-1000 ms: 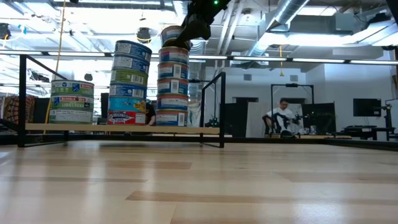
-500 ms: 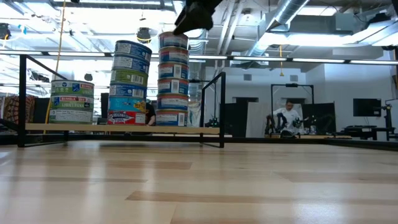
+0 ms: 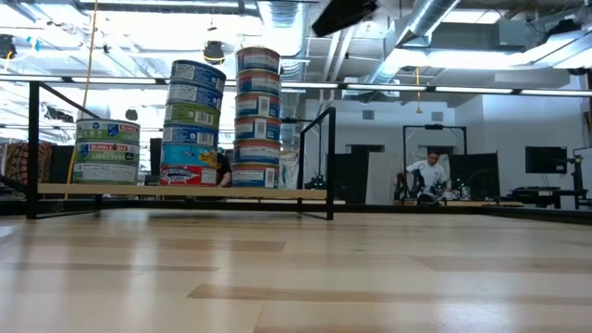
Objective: Stack canned seafood by type on shelf
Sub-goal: Return to Home Position
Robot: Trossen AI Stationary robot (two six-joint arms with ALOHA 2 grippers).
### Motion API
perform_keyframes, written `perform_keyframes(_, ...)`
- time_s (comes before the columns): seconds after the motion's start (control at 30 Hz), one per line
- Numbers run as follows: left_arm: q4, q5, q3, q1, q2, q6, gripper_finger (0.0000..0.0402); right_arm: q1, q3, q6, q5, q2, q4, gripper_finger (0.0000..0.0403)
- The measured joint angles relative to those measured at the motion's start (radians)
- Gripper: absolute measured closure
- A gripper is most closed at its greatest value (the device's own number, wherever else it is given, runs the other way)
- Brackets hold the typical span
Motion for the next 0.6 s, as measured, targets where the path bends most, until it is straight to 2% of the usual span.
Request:
perform_keyframes(0.2,-0.047,0.0,0.0,-0.012,0.001,0.001,0.0123,0.05,-0.264,0.154,0.014,-0.189,0.112,0.0127)
perform_keyframes(0.37,-0.077,0.011,0.0,-0.012,-0.002,-0.06,0.0123,0.112,-0.513,0.27,0.022,-0.362,0.242,0.0127)
perform_keyframes(0.6,-0.201,0.144,-0.015,-0.011,-0.002,-0.322,0.0123,0.188,-0.777,0.404,0.044,-0.547,0.39,0.0127)
